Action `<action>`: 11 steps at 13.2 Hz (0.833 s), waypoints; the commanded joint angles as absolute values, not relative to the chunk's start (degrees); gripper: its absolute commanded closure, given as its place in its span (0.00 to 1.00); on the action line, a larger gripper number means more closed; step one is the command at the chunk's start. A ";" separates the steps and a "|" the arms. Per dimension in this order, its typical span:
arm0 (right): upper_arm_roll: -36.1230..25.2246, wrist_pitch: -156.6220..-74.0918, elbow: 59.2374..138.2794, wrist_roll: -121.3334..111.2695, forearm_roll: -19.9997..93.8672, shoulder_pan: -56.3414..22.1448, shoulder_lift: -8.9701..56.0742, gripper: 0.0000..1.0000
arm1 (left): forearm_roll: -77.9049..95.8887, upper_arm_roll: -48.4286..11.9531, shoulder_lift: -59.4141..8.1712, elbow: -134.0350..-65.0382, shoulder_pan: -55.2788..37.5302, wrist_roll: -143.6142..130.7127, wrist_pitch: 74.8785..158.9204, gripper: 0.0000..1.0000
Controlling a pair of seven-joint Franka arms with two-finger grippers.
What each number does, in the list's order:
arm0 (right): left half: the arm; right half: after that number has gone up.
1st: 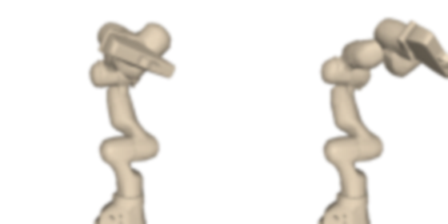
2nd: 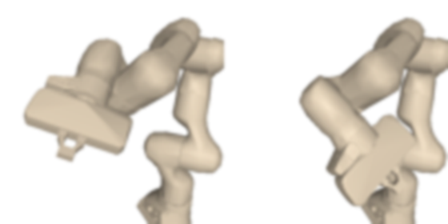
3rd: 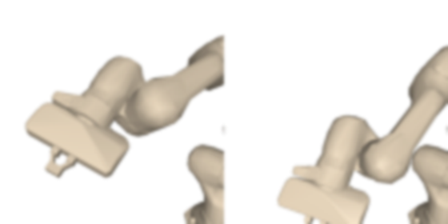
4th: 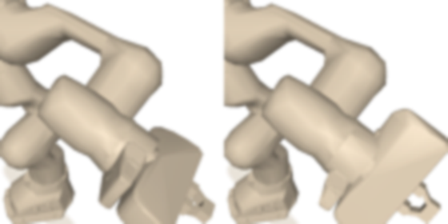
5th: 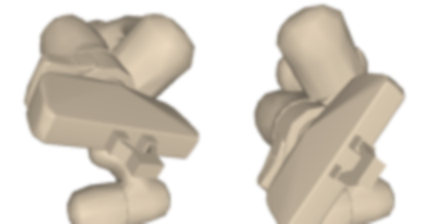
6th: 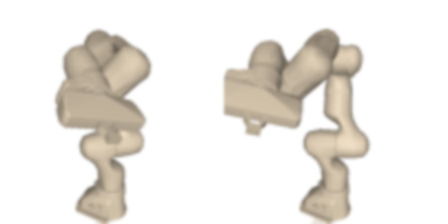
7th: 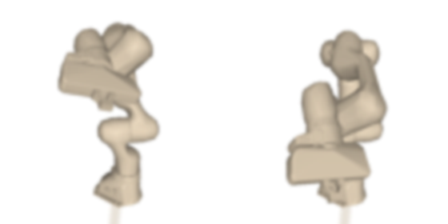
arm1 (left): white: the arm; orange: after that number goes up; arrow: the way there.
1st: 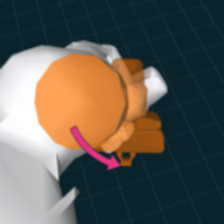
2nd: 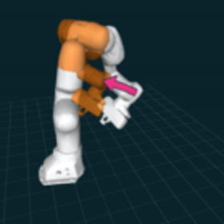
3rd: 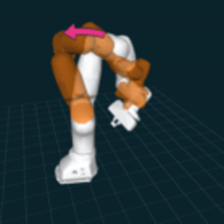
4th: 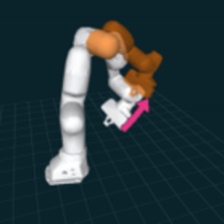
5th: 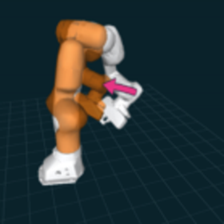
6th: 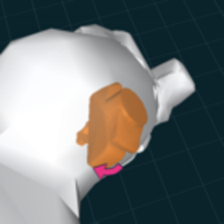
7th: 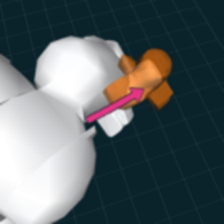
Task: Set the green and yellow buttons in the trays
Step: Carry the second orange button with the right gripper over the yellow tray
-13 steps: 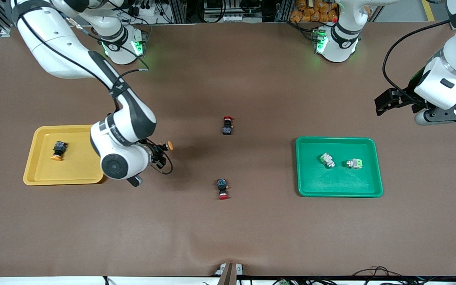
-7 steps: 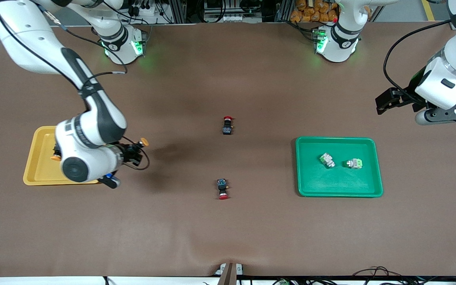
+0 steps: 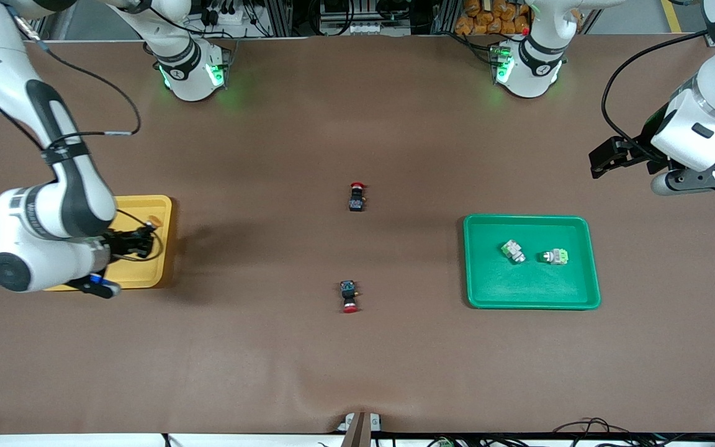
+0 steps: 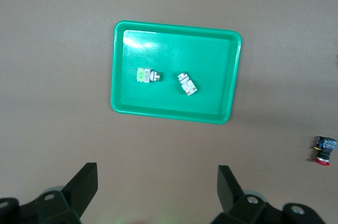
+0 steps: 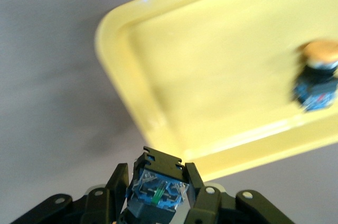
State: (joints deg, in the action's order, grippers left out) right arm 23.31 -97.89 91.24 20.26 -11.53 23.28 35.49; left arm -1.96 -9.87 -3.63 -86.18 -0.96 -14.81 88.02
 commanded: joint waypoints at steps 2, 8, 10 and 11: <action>24.34 -101.50 92.81 12.67 -13.62 28.20 36.82 1.00 | -0.70 -10.02 -1.15 -86.31 0.26 -15.12 86.84 0.00; 22.60 -109.51 95.98 5.80 -16.08 31.82 40.33 1.00 | -0.88 -9.93 0.00 -86.84 2.45 -14.50 85.34 0.00; 21.45 -111.70 95.98 5.98 -16.08 31.99 41.57 1.00 | -0.18 -9.76 0.87 -88.23 2.90 -14.50 87.08 0.00; 21.36 -111.45 95.98 6.24 -16.00 31.82 41.57 1.00 | -0.09 -9.49 2.71 -90.77 2.29 -14.50 88.93 0.00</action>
